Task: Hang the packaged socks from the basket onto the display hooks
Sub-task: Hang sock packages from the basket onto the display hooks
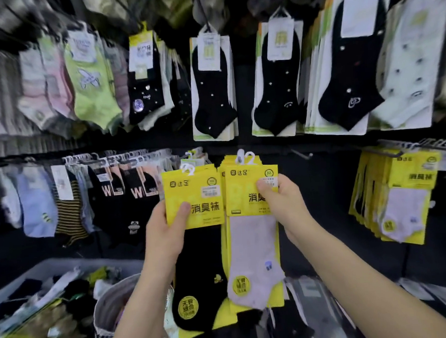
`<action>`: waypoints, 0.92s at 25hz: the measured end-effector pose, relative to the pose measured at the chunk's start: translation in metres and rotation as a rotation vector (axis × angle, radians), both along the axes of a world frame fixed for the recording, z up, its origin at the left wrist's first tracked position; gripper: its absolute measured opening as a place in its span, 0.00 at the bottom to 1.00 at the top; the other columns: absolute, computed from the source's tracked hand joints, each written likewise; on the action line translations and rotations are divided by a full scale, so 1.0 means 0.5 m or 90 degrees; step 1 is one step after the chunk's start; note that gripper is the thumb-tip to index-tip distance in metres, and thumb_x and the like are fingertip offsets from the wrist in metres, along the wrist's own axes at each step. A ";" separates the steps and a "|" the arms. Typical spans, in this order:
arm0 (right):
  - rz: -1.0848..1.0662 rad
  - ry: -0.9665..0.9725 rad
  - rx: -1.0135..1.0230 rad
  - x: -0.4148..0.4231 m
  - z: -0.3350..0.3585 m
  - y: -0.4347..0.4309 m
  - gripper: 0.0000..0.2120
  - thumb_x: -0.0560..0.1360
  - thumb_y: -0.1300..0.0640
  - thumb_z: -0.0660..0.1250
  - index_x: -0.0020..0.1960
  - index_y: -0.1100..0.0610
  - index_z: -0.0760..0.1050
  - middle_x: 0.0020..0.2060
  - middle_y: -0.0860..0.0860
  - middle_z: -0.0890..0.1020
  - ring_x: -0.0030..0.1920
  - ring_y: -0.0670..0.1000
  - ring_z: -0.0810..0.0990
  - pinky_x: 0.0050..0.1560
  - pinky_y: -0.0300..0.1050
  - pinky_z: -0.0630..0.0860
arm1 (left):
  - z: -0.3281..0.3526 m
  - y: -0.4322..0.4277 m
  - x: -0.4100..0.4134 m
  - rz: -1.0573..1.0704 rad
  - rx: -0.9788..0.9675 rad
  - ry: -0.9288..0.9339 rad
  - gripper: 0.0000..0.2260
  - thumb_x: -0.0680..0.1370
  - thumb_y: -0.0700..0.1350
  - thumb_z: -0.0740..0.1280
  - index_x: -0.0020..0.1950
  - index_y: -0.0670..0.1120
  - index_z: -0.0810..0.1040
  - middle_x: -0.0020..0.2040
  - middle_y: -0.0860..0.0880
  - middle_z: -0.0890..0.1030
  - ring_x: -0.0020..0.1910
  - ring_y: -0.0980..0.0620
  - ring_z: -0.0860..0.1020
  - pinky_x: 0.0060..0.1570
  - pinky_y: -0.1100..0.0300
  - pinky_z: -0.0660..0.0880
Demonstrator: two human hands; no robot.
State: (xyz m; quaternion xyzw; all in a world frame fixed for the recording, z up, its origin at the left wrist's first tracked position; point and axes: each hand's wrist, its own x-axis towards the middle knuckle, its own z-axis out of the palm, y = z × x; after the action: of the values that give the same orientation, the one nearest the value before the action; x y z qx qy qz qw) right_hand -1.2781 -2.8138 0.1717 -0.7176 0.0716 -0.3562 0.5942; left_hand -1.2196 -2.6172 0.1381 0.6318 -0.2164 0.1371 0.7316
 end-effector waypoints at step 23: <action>-0.063 0.009 0.101 0.070 -0.002 0.006 0.06 0.75 0.55 0.65 0.46 0.58 0.77 0.46 0.55 0.83 0.48 0.55 0.82 0.52 0.55 0.78 | -0.015 0.010 0.018 -0.078 -0.102 0.085 0.11 0.76 0.48 0.66 0.57 0.47 0.76 0.52 0.45 0.83 0.51 0.43 0.82 0.55 0.41 0.76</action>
State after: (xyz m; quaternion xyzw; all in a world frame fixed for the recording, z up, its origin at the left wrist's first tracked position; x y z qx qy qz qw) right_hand -1.2432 -2.8110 0.1708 -0.6663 0.1396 -0.3731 0.6304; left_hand -1.2106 -2.6124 0.1308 0.5646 -0.1937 0.0662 0.7995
